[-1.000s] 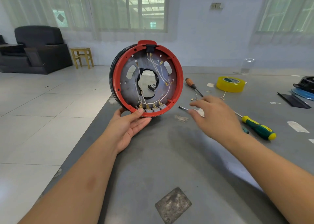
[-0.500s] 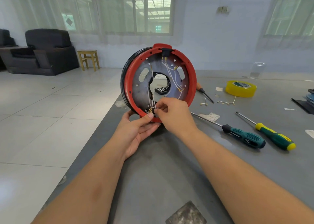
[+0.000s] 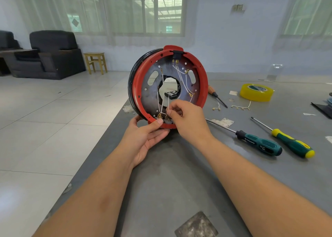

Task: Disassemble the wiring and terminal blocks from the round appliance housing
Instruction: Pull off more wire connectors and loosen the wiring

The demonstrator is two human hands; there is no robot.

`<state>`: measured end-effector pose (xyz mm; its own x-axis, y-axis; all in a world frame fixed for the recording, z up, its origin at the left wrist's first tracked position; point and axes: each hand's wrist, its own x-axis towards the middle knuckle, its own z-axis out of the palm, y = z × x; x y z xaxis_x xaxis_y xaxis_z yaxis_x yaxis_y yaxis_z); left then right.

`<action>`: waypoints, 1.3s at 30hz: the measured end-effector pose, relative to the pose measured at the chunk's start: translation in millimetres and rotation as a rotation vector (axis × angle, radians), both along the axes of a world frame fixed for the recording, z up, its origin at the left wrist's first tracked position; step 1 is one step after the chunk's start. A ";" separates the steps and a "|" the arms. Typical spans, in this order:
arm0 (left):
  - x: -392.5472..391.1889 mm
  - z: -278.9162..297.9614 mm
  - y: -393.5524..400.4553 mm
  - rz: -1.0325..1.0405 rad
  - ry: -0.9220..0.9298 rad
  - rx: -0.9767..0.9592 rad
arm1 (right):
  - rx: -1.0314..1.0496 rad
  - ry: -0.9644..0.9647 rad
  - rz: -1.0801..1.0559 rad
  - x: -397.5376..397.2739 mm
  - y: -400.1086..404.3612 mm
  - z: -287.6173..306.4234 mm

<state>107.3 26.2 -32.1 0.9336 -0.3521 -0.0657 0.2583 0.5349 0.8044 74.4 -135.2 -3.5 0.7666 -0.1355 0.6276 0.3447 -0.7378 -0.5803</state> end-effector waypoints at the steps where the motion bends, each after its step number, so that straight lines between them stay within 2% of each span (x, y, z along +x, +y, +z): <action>1: -0.2 0.6 0.1 0.005 0.002 -0.001 | -0.030 -0.037 -0.004 -1.2 -1.3 -1.5; 4: 0.3 1.0 0.1 0.043 0.014 -0.021 | -0.089 -0.141 -0.019 -7.5 -9.6 -6.0; 6: 0.4 1.0 -0.5 0.081 0.021 -0.025 | -0.056 -0.156 -0.043 -11.9 -19.1 -9.1; 10: -1.9 1.7 -0.7 0.140 0.021 -0.027 | 0.240 -0.150 -0.186 -14.3 -41.1 -6.9; 13: -2.2 2.5 -1.9 0.167 0.028 -0.028 | 0.331 -0.045 -0.315 -9.9 -66.1 0.8; 18: 1.7 3.3 -4.1 0.147 0.029 0.022 | 0.197 0.320 -0.491 12.2 -113.4 17.3; 22: 7.3 1.2 -3.2 0.102 0.033 0.032 | 0.094 0.491 -0.572 37.9 -138.9 28.2; 27: 12.5 -2.9 -1.5 0.081 0.046 0.003 | 0.073 0.618 -0.637 77.8 -165.2 25.8; 32: 18.4 -7.8 -1.9 0.089 0.044 0.001 | -0.052 0.718 -0.714 110.6 -172.1 20.5; 39: 19.6 -9.5 -3.5 0.112 0.060 -0.002 | -0.073 0.733 -0.721 137.4 -177.3 7.7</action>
<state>126.8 22.7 -41.6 0.9615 -0.2461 -0.1219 0.2445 0.5646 0.7883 211.8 -312.5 4.3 0.7162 -0.6950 0.0633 -0.6143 -0.6709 -0.4154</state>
